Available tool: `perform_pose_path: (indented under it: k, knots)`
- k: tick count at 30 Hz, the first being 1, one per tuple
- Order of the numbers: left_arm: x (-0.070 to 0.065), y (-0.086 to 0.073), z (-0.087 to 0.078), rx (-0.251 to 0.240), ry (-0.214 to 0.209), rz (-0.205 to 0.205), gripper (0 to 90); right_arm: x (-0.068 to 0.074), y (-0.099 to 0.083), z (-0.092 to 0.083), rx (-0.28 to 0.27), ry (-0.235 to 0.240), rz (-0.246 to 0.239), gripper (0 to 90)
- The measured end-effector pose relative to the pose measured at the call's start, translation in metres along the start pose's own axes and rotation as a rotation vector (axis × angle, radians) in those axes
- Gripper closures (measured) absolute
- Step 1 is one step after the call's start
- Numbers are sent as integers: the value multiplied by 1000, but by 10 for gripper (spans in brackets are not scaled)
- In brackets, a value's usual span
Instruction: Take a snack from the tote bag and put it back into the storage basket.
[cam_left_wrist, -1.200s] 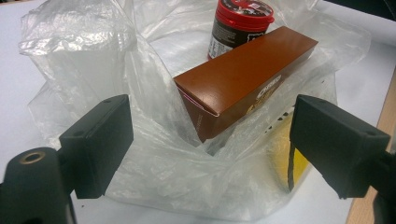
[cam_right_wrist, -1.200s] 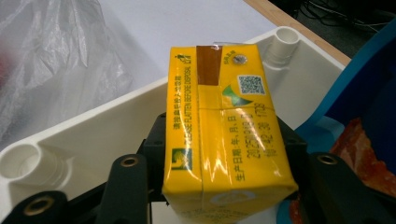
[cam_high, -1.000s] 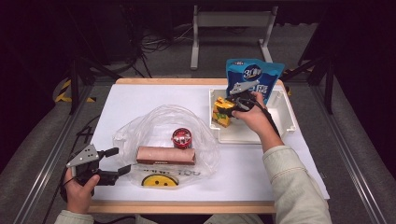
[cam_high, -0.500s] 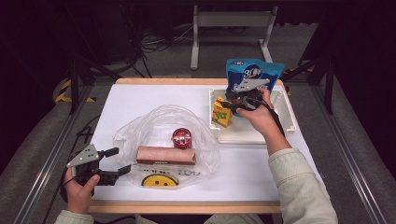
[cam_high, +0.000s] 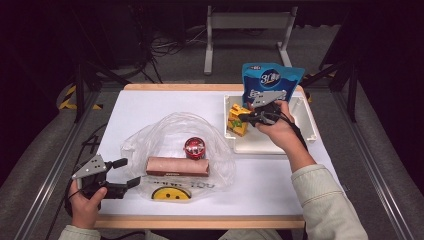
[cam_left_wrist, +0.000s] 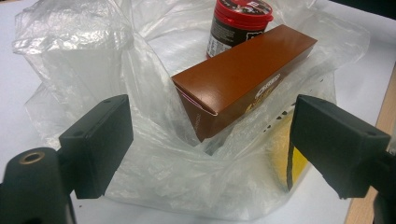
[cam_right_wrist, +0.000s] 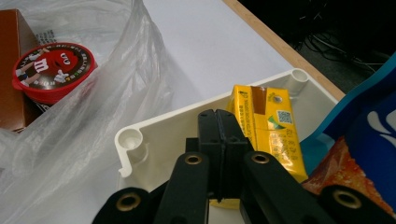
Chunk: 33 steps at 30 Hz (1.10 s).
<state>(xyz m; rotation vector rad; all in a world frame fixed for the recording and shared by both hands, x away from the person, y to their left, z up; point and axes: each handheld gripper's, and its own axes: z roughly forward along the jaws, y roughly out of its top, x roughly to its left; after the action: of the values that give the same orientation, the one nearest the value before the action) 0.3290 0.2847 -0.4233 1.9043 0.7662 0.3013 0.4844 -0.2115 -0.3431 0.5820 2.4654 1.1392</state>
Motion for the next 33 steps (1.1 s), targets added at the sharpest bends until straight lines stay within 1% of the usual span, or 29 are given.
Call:
perform_pose_path:
  k: [2, 6, 10, 11, 12, 21, 28, 33]
  knots:
    - [0, 0, 0, 2, 1, 4, 141, 1, -2, 1, 8, 3, 2, 900]
    - [0, 0, 0, 2, -2, 1, 141, 1, -5, 4, 23, 10, 6, 900]
    - [0, 0, 0, 1, -1, 2, 142, 2, -9, 7, 48, 12, 8, 900]
    - [0, 0, 0, 1, 0, 8, 141, 2, -10, 8, 54, 12, 7, 900]
    - [0, 0, 0, 3, -2, 8, 141, 2, -11, 9, 60, 14, 13, 900]
    - [0, 0, 0, 0, 0, 7, 141, 2, -21, 19, 125, 6, 20, 900]
    - [0, 0, 1, 2, -6, 1, 142, 3, -26, 27, 155, 7, 22, 900]
    - [0, 0, 1, 1, -7, 1, 141, 1, -31, 33, 179, -5, 30, 900]
